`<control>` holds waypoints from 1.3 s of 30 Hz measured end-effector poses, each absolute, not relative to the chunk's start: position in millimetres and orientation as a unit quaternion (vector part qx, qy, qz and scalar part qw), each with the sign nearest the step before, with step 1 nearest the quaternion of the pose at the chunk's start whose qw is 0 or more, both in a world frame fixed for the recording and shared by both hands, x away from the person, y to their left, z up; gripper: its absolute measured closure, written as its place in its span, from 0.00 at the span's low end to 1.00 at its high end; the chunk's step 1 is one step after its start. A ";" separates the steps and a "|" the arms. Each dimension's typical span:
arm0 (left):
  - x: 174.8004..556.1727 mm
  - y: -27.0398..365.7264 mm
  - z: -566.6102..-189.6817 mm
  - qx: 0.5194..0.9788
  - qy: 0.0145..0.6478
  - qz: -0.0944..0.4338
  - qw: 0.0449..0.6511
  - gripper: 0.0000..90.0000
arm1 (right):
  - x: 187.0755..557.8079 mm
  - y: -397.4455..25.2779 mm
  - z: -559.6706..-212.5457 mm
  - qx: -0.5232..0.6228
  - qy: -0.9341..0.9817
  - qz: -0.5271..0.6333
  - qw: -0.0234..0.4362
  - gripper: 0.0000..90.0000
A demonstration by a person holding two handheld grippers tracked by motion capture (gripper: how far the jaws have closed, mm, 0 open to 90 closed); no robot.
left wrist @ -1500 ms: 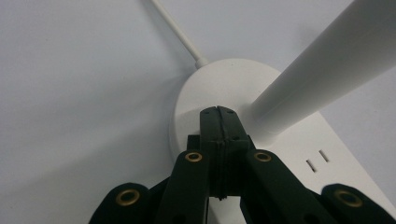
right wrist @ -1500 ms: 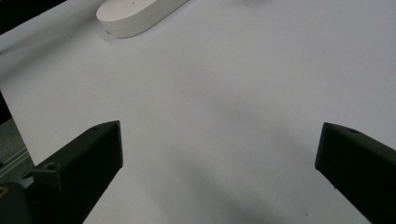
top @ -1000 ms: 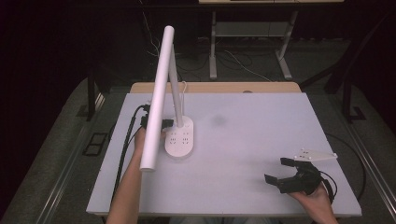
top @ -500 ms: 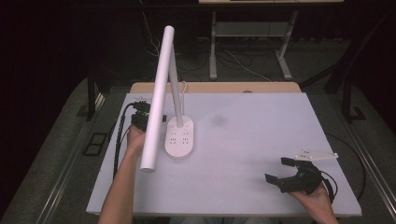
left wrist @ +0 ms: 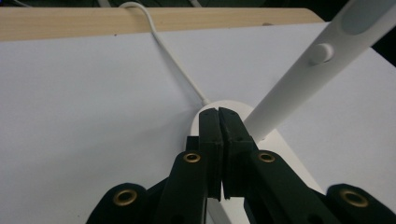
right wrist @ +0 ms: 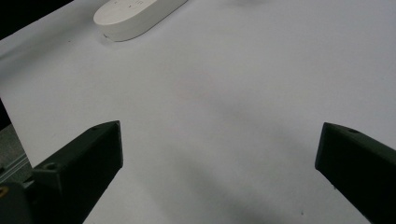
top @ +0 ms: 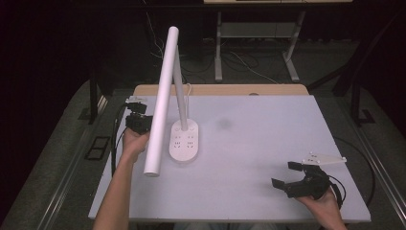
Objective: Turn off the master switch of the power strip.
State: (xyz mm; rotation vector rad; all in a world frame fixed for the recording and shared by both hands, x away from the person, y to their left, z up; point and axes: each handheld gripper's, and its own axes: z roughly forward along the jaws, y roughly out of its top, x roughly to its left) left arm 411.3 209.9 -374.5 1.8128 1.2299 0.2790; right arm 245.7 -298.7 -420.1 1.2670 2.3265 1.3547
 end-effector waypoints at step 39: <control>303.1 219.9 -379.7 0.719 0.426 0.076 0.544 0.07 | 243.3 -296.2 -417.2 0.422 0.779 0.456 0.084 0.00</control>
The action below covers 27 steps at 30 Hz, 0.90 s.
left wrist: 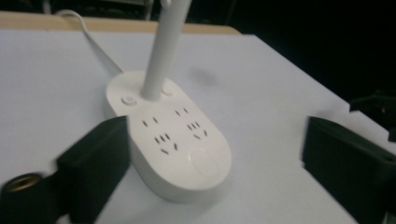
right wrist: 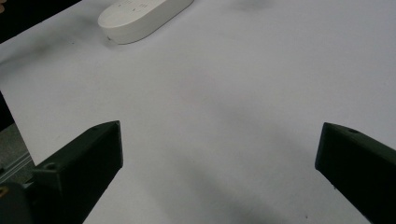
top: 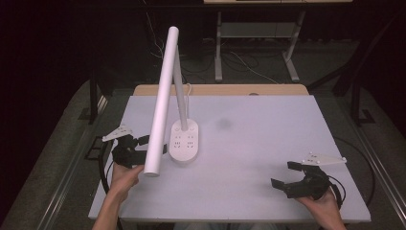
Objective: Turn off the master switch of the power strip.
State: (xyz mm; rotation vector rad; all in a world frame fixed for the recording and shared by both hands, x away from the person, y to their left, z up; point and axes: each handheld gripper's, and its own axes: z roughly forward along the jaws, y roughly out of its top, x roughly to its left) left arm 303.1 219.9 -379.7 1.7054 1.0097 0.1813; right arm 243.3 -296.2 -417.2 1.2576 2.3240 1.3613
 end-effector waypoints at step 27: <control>257.6 188.1 -419.6 0.765 0.375 0.056 0.521 0.00 | 240.5 -296.5 -415.0 0.420 0.778 0.459 0.083 0.00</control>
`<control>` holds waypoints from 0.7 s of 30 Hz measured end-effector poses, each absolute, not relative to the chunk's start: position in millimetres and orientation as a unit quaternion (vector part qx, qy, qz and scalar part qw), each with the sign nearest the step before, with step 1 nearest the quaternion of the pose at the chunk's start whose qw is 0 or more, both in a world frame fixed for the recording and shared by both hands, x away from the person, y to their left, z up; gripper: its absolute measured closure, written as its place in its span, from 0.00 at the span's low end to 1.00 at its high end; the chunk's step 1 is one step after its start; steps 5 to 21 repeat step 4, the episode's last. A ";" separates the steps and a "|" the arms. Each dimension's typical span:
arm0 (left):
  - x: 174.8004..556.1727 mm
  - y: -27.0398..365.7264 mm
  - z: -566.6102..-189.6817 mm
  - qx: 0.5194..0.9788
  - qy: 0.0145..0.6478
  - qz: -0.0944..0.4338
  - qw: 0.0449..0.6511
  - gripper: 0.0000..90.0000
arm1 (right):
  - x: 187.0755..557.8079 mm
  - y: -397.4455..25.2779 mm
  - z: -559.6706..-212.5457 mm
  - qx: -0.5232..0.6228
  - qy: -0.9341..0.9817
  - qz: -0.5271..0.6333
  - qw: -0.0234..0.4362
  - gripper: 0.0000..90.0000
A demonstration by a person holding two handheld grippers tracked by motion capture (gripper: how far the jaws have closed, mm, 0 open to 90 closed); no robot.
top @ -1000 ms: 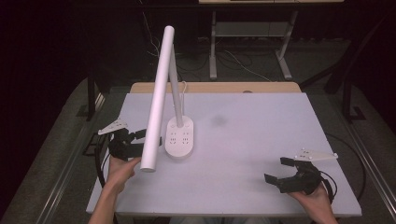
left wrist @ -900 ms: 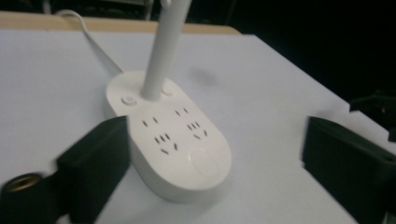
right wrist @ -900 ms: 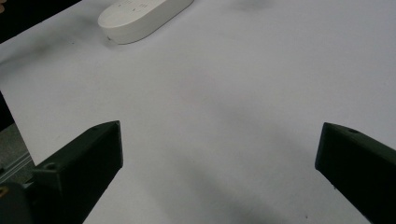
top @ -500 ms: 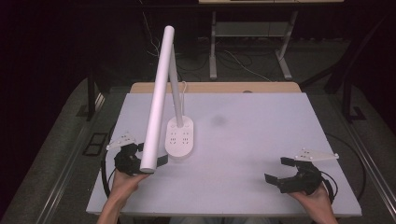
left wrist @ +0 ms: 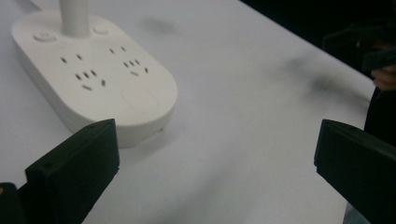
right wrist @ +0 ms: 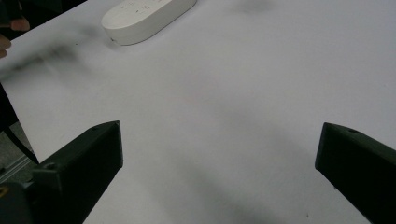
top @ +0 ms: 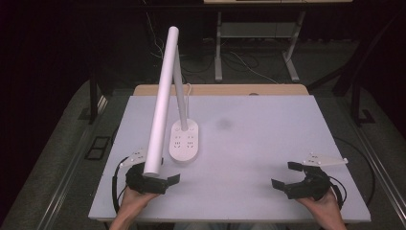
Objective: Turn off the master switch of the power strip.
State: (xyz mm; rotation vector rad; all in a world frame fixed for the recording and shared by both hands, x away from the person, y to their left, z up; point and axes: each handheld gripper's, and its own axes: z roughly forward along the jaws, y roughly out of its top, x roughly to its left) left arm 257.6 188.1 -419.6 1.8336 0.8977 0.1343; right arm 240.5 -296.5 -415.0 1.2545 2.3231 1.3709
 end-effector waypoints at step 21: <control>256.6 186.9 -422.6 0.768 0.375 0.053 0.517 0.00 | 238.4 -297.8 -414.6 0.418 0.778 0.460 0.085 0.00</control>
